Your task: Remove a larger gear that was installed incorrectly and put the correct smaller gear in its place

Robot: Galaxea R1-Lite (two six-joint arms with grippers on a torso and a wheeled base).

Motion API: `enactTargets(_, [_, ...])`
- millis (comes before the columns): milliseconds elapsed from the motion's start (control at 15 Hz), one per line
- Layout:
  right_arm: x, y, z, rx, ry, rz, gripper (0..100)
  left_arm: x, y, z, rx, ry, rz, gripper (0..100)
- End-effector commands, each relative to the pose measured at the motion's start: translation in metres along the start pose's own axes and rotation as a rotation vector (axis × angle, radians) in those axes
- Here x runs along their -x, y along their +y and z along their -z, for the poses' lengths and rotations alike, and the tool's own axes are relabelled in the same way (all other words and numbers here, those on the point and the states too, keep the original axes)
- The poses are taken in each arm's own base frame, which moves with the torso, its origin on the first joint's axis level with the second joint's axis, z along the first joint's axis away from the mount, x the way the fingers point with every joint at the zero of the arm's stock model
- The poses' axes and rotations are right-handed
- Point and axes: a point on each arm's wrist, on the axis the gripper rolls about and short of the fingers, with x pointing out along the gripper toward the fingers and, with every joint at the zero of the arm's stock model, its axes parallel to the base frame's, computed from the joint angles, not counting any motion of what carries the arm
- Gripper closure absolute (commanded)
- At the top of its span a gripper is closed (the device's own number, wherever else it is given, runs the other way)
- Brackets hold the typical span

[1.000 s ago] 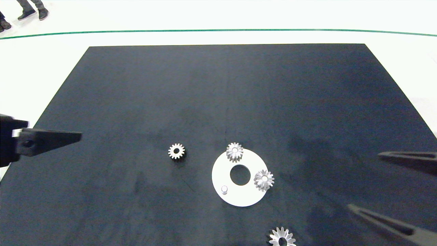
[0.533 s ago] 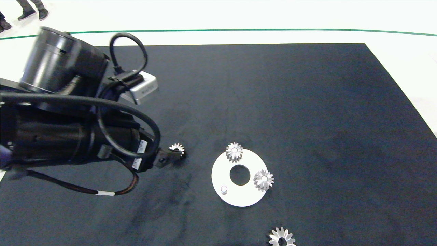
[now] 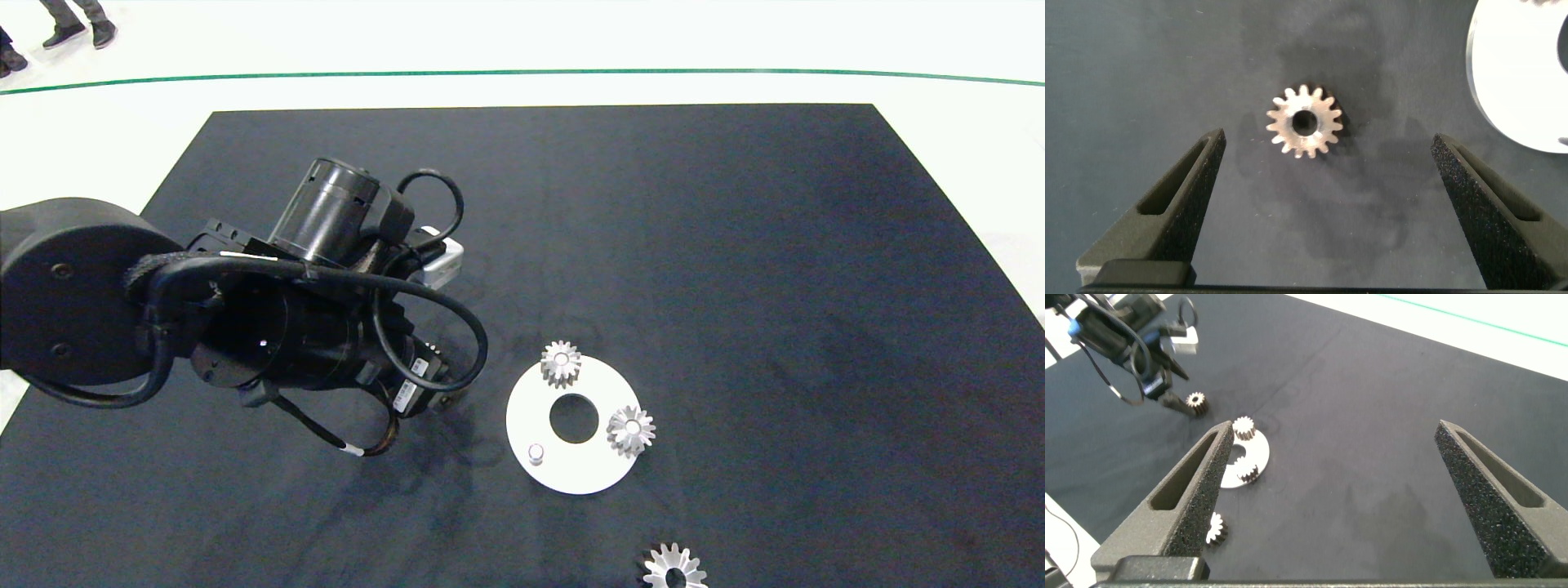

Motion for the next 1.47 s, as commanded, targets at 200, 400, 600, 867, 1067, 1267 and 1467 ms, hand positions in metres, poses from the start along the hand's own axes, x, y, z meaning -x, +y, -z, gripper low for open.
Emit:
enactTargets(200, [0.0, 0.0, 0.0, 0.002, 0.002, 0.002, 0, -0.023, -0.005, 0.002, -0.02, 0.058, 0.003, 1])
enactTargets(400, [0.0, 0.0, 0.0, 0.001, 0.0, 0.003, 0, -0.031, 0.003, 0.003, -0.039, 0.064, -0.017, 7])
enactTargets(600, [0.0, 0.0, 0.0, 0.001, 0.0, 0.003, 0, -0.035, 0.009, 0.003, -0.058, 0.054, -0.031, 13])
enactTargets(867, [0.0, 0.0, 0.0, 0.001, 0.0, 0.001, 0, -0.036, 0.009, 0.003, -0.064, 0.058, -0.031, 20])
enactTargets(1067, [0.0, 0.0, 0.001, 0.003, 0.004, 0.0, 0, -0.036, 0.011, 0.004, -0.063, 0.061, -0.034, 26])
enactTargets(1267, [-0.001, 0.001, 0.001, 0.004, 0.006, -0.004, 0, -0.035, 0.009, 0.004, -0.057, 0.062, -0.03, 32])
enactTargets(1467, [-0.001, 0.0, 0.001, 0.003, 0.005, -0.003, 0, -0.037, 0.007, 0.004, -0.059, 0.064, -0.025, 38])
